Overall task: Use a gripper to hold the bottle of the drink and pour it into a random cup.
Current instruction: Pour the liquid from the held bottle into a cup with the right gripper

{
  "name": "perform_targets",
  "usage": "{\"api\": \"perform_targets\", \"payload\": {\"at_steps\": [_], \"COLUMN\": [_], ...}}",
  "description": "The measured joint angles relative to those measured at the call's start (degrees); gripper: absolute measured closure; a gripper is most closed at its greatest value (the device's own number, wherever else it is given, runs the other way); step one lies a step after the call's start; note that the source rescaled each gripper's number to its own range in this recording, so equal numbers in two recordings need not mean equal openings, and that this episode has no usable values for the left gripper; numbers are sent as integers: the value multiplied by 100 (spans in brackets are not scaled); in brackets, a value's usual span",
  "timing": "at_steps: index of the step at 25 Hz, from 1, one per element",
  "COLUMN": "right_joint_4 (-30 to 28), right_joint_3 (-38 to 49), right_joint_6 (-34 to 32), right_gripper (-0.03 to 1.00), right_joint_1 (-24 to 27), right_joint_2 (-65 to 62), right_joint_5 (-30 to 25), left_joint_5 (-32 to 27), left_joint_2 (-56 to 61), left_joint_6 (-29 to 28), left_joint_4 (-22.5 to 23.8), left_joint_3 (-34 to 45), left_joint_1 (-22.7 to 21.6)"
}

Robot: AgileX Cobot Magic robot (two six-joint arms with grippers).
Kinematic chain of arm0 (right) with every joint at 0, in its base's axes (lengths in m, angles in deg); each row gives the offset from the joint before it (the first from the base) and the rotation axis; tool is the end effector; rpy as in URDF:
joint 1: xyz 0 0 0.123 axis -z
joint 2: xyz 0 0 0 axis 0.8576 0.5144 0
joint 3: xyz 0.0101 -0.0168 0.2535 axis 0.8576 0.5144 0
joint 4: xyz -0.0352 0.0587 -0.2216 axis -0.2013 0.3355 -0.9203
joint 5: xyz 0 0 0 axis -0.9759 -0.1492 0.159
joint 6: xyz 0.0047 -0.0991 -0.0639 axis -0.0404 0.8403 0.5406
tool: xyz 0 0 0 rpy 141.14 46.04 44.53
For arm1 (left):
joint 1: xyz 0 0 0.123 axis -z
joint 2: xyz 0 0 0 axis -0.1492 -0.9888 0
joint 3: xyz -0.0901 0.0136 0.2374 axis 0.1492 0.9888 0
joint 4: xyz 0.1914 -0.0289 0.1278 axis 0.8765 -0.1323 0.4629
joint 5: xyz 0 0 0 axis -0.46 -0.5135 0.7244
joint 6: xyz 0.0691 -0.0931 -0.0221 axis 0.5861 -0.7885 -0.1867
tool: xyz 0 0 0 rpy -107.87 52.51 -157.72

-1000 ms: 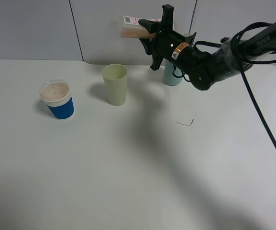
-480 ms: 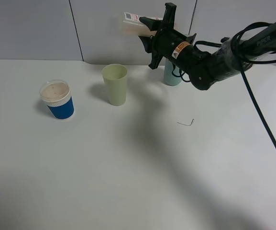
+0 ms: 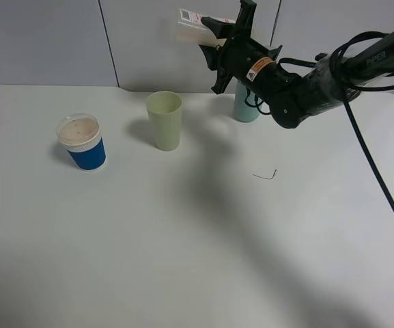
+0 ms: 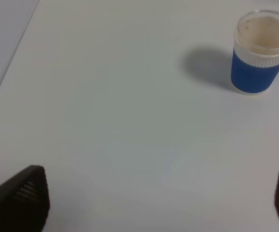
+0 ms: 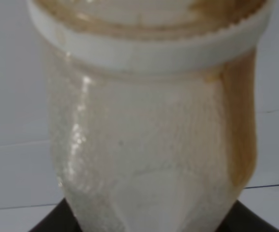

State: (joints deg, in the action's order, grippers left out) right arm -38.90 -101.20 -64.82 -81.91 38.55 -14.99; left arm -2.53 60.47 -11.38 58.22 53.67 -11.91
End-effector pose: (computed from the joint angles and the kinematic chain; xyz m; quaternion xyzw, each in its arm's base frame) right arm 0.4052 0.2002 0.1699 0.3202 0.5454 0.7121 0.3048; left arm 0.0311 0.0079 0.2588 -0.0260 0.8475 0.0452 0.5283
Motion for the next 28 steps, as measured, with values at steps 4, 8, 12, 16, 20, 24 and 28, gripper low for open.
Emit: {"api": "perform_targets", "payload": {"at_steps": [4, 8, 12, 16, 20, 24, 28], "right_joint_4": [5, 35, 109, 109, 173, 264, 276], "right_joint_3": [0, 0, 0, 0, 0, 0, 0], "right_joint_6": [-6, -11, -11, -16, -16, -16, -16], "right_gripper": [96, 96, 96, 96, 96, 96, 96], "right_joint_1": [0, 0, 0, 0, 0, 0, 0], "right_joint_2": [0, 0, 0, 0, 0, 0, 0], "right_joint_5": [46, 221, 304, 335, 457, 469, 469], "left_joint_5": [0, 0, 0, 0, 0, 0, 0], "left_joint_2": [0, 0, 0, 0, 0, 0, 0], "left_joint_6": [0, 0, 0, 0, 0, 0, 0], "left_joint_4": [0, 0, 0, 0, 0, 0, 0], "left_joint_3": [0, 0, 0, 0, 0, 0, 0], "left_joint_1": [0, 0, 0, 0, 0, 0, 0]}}
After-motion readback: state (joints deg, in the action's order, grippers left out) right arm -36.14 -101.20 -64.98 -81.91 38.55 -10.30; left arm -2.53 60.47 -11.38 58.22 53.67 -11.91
